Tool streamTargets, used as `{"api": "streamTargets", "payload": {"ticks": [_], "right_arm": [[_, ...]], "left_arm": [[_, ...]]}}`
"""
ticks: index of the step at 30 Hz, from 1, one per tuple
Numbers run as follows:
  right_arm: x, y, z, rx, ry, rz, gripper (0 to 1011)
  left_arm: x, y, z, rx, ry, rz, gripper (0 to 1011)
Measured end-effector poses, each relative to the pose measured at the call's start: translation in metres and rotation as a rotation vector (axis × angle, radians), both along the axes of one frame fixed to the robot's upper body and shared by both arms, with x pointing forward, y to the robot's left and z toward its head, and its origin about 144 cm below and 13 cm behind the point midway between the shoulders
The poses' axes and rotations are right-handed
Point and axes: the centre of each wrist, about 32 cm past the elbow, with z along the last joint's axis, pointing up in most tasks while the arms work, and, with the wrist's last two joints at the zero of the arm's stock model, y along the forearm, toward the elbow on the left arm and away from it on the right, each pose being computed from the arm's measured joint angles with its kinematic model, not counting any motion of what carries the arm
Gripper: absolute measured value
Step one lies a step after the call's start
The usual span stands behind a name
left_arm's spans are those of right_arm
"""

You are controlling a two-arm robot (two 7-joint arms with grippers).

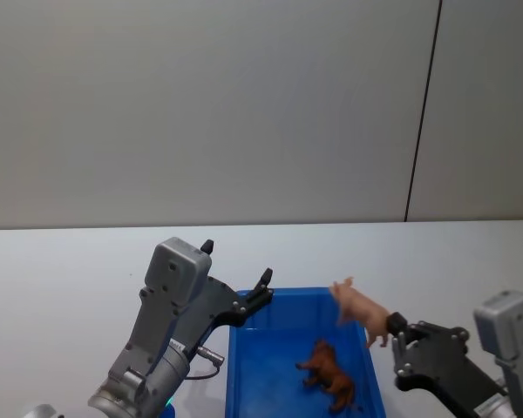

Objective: Pick up the two dolls from the table and place them into the box.

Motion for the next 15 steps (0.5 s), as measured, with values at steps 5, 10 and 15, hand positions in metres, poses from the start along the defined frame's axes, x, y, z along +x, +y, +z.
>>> {"api": "streamTargets", "payload": {"ticks": [5,10,15], "right_arm": [[0.007,0.007,-0.001,0.003,0.008,0.036,5],[0.014,0.015,-0.002,0.002,0.02,0.064,132],[0.021,0.021,-0.003,-0.003,0.034,0.071,282]], "left_arm": [[0.0,0.0,0.0,0.0,0.0,0.0,1002],[0.0,0.0,0.0,0.0,0.0,0.0,1001],[0.0,0.0,0.0,0.0,0.0,0.0,1001]]}}
